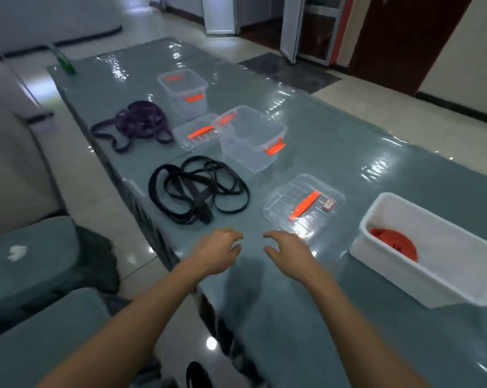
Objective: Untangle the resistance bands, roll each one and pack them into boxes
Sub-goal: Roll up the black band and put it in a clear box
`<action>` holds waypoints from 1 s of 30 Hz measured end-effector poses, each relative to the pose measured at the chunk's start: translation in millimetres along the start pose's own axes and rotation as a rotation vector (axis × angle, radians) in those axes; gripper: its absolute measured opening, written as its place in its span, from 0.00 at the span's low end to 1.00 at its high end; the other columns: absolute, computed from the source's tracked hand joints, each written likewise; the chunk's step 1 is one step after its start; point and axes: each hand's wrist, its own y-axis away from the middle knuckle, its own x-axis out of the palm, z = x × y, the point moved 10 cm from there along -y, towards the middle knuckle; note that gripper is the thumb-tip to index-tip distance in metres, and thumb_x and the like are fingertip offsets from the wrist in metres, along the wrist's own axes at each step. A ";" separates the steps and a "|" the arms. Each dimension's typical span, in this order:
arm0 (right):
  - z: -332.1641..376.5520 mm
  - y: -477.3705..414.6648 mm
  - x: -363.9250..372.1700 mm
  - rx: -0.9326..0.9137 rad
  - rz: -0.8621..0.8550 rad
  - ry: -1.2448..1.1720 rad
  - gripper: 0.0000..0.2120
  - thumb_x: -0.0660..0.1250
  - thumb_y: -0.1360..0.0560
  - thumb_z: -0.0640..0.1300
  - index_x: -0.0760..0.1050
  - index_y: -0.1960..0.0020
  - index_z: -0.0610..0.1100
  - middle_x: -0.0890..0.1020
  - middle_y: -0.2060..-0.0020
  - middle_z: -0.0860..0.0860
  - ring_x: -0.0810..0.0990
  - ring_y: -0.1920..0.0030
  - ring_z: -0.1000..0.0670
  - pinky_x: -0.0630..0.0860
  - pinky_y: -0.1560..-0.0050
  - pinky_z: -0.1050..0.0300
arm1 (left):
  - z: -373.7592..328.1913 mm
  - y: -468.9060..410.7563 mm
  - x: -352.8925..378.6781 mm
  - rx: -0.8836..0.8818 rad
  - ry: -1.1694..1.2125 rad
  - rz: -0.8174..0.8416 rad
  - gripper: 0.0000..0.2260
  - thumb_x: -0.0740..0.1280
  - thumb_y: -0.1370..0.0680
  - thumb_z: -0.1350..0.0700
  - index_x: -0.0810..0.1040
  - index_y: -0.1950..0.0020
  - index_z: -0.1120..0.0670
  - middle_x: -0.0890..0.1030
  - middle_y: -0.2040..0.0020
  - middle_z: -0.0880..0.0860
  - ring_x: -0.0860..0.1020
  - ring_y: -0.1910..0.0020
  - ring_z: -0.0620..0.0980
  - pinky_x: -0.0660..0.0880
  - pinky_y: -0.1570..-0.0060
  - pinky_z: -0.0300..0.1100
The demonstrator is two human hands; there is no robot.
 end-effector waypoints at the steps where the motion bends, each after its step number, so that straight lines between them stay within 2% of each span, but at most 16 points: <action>1: 13.2 -10.8 13.2 -0.003 0.019 0.001 0.20 0.65 0.20 0.48 0.73 0.29 0.47 0.76 0.31 0.51 0.72 0.30 0.48 0.68 0.30 0.54 | 19.8 2.7 -1.7 -0.007 0.002 -0.002 0.18 0.59 0.17 0.47 0.73 0.29 0.49 0.76 0.33 0.50 0.75 0.35 0.52 0.73 0.37 0.49; 6: 83.3 -65.6 75.6 -0.020 0.132 0.044 0.21 0.65 0.20 0.48 0.72 0.28 0.47 0.74 0.30 0.50 0.71 0.30 0.49 0.67 0.29 0.54 | 115.8 18.5 -9.2 -0.047 0.059 0.004 0.19 0.60 0.17 0.48 0.72 0.27 0.50 0.74 0.28 0.50 0.73 0.31 0.52 0.72 0.34 0.49; 13: 147.9 -117.3 120.8 -0.035 0.183 0.065 0.23 0.65 0.20 0.49 0.69 0.26 0.46 0.74 0.29 0.49 0.71 0.29 0.49 0.69 0.30 0.54 | 213.0 34.1 -21.9 -0.087 0.107 -0.023 0.19 0.59 0.19 0.51 0.75 0.30 0.51 0.77 0.32 0.51 0.75 0.35 0.53 0.75 0.39 0.49; 18: 151.6 -154.2 131.4 -0.037 0.157 0.076 0.25 0.66 0.22 0.47 0.69 0.26 0.46 0.73 0.29 0.49 0.71 0.29 0.47 0.70 0.31 0.50 | 251.1 26.0 -25.6 -0.073 0.136 -0.033 0.16 0.60 0.20 0.53 0.78 0.34 0.51 0.80 0.38 0.52 0.78 0.39 0.53 0.78 0.45 0.51; 23: 149.1 -196.0 138.9 -0.109 0.133 0.243 0.28 0.67 0.23 0.43 0.66 0.24 0.47 0.64 0.23 0.45 0.63 0.25 0.43 0.67 0.28 0.46 | 271.0 -5.5 -26.5 -0.045 0.131 -0.021 0.17 0.62 0.19 0.53 0.75 0.30 0.52 0.78 0.35 0.54 0.75 0.36 0.54 0.76 0.39 0.49; 27: 141.2 -227.7 149.9 -0.198 0.132 0.403 0.29 0.70 0.27 0.40 0.69 0.26 0.45 0.66 0.24 0.44 0.63 0.25 0.40 0.70 0.32 0.41 | 279.1 -48.6 -26.7 0.055 0.046 -0.020 0.22 0.65 0.21 0.55 0.72 0.26 0.52 0.74 0.29 0.53 0.71 0.31 0.55 0.72 0.33 0.50; 30: 122.9 -250.3 161.0 -0.188 0.145 0.398 0.28 0.74 0.32 0.39 0.75 0.32 0.45 0.72 0.29 0.43 0.68 0.28 0.39 0.74 0.37 0.39 | 288.3 -84.6 -13.3 0.108 -0.097 0.067 0.25 0.66 0.22 0.55 0.69 0.25 0.52 0.69 0.26 0.54 0.65 0.26 0.56 0.70 0.32 0.53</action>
